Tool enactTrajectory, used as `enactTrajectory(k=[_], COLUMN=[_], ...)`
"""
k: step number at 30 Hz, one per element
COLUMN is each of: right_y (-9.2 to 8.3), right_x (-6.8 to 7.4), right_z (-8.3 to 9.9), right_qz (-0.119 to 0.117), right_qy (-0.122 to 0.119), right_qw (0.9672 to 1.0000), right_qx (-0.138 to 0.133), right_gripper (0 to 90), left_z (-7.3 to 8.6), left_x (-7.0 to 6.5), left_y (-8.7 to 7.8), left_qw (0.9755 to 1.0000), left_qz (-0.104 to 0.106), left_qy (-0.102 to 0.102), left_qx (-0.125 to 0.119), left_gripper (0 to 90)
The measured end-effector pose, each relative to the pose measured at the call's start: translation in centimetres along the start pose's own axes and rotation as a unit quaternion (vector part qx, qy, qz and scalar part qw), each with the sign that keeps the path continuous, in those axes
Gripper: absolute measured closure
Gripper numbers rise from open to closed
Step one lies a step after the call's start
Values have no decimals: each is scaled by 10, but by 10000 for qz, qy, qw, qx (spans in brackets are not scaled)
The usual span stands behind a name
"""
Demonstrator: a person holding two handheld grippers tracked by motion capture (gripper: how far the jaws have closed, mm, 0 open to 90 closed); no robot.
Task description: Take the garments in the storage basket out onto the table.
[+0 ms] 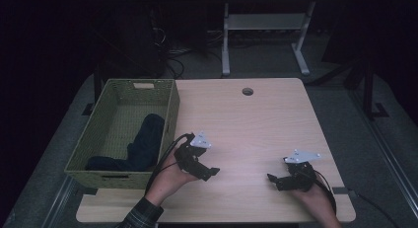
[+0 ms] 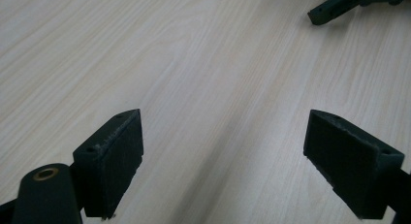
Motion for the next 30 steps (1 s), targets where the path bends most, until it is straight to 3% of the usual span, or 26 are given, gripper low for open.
enactTrajectory(k=[30], right_y=[0], right_x=[0], right_z=[0], right_qz=[-3], right_qy=[-2], right_qw=[10000], right_qx=[-2], right_gripper=[108], left_z=[-24], left_x=[14], left_y=[-22], left_qw=[9996], left_qz=[133], left_qy=[186], left_qx=[-184], left_gripper=[144])
Point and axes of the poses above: each handheld gripper's, and its own axes: y roughly forward along the jaws, z roughly out of its underside, x roughly to its left, the point moved 7 cm from there along y, roughly forward along the jaws, and after that the axes turned 5 degrees about x, right-handed, at the moved point
